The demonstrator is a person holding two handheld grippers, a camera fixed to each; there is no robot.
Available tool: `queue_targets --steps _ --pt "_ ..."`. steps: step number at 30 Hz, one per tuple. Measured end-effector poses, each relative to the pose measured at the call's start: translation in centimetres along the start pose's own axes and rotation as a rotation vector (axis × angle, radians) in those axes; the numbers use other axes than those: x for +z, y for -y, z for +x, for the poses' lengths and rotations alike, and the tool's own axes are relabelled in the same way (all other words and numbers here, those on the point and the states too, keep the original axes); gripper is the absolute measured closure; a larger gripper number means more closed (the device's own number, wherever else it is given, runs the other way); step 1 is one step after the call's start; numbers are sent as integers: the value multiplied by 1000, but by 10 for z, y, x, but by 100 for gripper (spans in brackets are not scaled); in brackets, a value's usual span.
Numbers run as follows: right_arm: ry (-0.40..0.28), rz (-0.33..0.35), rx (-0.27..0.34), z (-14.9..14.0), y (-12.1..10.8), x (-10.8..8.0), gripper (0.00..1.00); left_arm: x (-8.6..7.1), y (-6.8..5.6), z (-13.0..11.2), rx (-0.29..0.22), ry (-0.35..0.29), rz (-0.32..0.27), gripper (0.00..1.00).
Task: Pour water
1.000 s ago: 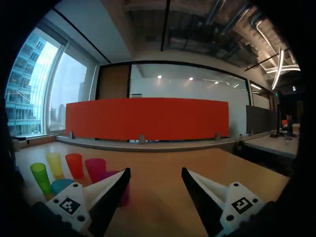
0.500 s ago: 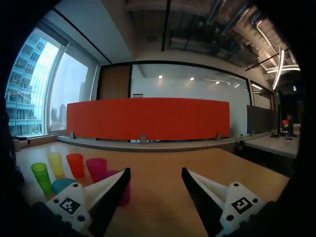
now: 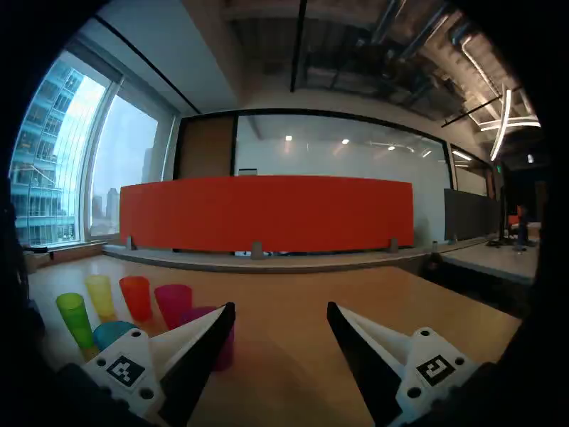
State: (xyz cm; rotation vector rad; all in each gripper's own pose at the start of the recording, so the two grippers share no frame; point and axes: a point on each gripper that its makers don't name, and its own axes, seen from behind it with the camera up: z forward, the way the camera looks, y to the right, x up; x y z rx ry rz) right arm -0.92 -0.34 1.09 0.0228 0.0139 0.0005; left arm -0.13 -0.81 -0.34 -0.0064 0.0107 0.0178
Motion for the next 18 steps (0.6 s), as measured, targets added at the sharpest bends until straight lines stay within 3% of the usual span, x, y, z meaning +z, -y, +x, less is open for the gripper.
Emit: queue_targets --steps 18 --pt "0 0 0 0 0 0 0 0 0 -1 0 0 0 2"
